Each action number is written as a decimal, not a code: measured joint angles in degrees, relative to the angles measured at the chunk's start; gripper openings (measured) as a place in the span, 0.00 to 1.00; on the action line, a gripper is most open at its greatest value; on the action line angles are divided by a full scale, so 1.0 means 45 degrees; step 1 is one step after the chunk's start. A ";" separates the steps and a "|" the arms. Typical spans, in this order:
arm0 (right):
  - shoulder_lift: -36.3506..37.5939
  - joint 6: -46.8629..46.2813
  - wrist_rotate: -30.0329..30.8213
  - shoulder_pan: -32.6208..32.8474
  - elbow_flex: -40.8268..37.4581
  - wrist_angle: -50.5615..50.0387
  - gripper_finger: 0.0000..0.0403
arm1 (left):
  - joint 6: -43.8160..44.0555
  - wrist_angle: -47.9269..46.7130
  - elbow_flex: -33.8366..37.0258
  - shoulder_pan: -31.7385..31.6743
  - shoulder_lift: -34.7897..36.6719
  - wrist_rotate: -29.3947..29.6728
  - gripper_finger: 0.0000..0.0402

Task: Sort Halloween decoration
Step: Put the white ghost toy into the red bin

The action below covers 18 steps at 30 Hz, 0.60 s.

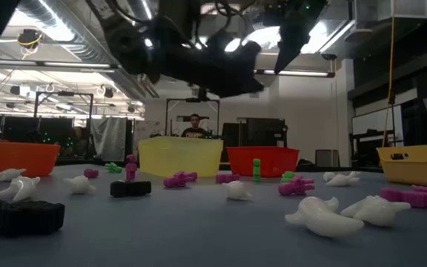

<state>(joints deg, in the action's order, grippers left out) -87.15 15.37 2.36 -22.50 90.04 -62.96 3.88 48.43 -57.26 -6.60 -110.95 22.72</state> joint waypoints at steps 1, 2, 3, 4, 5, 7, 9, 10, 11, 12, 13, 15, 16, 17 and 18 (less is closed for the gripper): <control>0.0000 -0.0004 0.0055 0.0005 0.0052 -0.0224 0.63 | 0.0000 -0.0026 -0.0168 -0.0035 -0.0255 0.0010 0.08; 0.0000 -0.0011 0.0122 0.0005 0.0080 -0.0416 0.63 | -0.0001 -0.0012 -0.0359 -0.0064 -0.0520 0.0005 0.08; 0.0013 -0.0014 0.0147 0.0005 0.0084 -0.0601 0.63 | -0.0001 0.0030 -0.0505 -0.0071 -0.0771 0.0005 0.08; 0.0015 -0.0013 0.0146 0.0005 0.0084 -0.0788 0.63 | 0.0000 0.0007 -0.0588 -0.0071 -0.0962 0.0010 0.09; 0.0015 -0.0017 0.0149 0.0005 0.0084 -0.0970 0.63 | -0.0005 -0.0016 -0.0658 -0.0104 -0.1167 0.0019 0.10; 0.0015 -0.0016 0.0144 0.0005 0.0084 -0.1318 0.63 | -0.0005 0.0006 -0.0768 -0.0132 -0.1532 0.0013 0.11; 0.0015 -0.0018 0.0135 0.0005 0.0084 -0.1516 0.63 | -0.0007 -0.0027 -0.0802 -0.0191 -0.1806 0.0051 0.12; 0.0019 -0.0013 0.0122 0.0005 0.0084 -0.1596 0.63 | -0.0003 -0.0016 -0.0820 -0.0228 -0.1905 0.0050 0.13; 0.0019 -0.0016 0.0073 0.0005 0.0084 -0.1680 0.63 | 0.0021 -0.0023 -0.0820 -0.0275 -0.1964 0.0059 0.14; 0.0019 -0.0018 -0.0020 0.0002 0.0084 -0.1721 0.63 | 0.0072 -0.0025 -0.0820 -0.0314 -0.2002 0.0063 0.15; 0.0019 -0.0020 -0.0084 0.0005 0.0084 -0.1718 0.63 | 0.0092 -0.0003 -0.0820 -0.0337 -0.2030 0.0063 0.16; 0.0019 -0.0023 -0.0094 0.0032 0.0084 -0.1715 0.63 | 0.0087 0.0027 -0.0820 -0.0389 -0.2058 0.0068 0.19; 0.0019 -0.0023 -0.0094 0.0113 0.0084 -0.1715 0.63 | 0.0087 0.0023 -0.0820 -0.0396 -0.2060 0.0068 0.20; 0.0019 -0.0023 -0.0089 0.0179 0.0084 -0.1715 0.63 | 0.0092 0.0023 -0.0820 -0.0396 -0.2060 0.0068 0.22; 0.0019 -0.0023 -0.0097 0.0193 0.0084 -0.1715 0.63 | 0.0097 0.0023 -0.0820 -0.0401 -0.2060 0.0068 0.24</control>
<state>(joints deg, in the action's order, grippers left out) -87.07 15.27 1.92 -21.63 90.41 -70.67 4.32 48.53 -60.95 -8.40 -120.22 23.03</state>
